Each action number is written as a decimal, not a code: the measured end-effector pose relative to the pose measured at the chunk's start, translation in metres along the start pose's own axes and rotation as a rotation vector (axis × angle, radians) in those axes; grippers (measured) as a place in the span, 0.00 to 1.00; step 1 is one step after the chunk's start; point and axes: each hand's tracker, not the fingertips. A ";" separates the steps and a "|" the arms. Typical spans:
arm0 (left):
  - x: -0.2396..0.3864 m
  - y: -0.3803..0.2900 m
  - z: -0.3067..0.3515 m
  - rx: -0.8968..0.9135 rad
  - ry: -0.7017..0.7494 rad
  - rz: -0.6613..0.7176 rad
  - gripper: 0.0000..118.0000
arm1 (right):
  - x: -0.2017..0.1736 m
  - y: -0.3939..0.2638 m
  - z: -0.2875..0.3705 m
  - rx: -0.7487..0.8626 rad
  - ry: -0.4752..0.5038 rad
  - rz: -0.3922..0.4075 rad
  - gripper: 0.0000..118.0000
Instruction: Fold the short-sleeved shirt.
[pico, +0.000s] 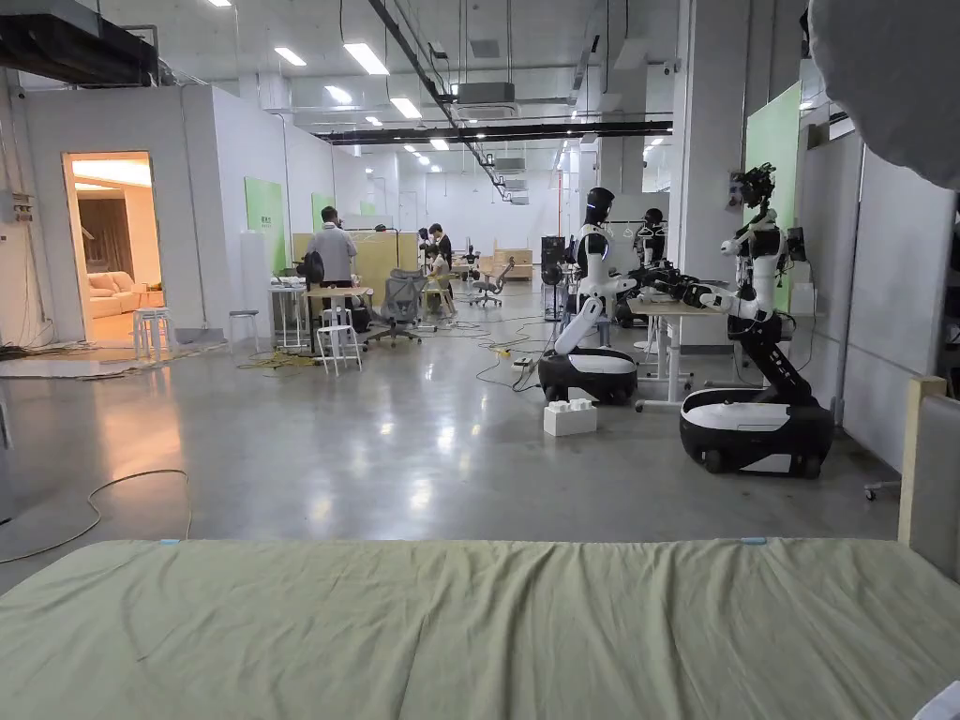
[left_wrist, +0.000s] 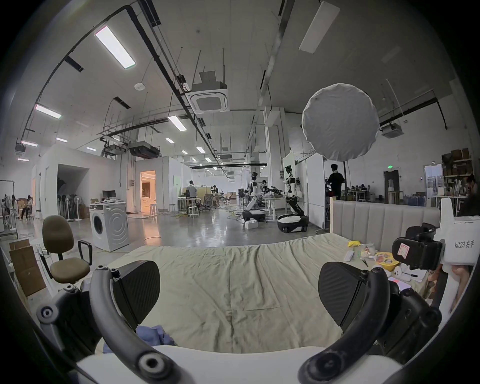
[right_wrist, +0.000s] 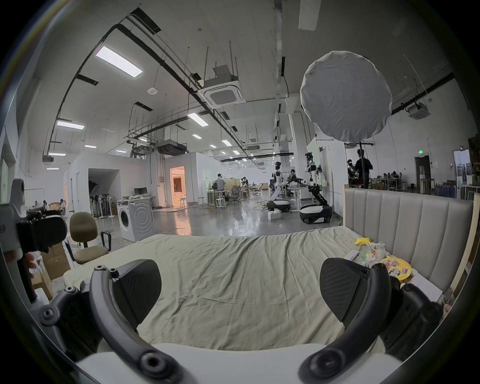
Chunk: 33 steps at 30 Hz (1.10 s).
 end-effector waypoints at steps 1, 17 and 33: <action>0.000 0.000 0.000 -0.001 -0.003 0.007 1.00 | 0.001 0.001 0.000 0.002 -0.002 -0.012 1.00; 0.002 -0.002 0.001 -0.001 -0.011 -0.006 1.00 | 0.014 0.000 0.005 -0.021 -0.017 -0.068 1.00; -0.002 -0.003 0.000 -0.012 0.007 0.012 1.00 | 0.007 0.003 0.005 -0.020 0.002 -0.030 1.00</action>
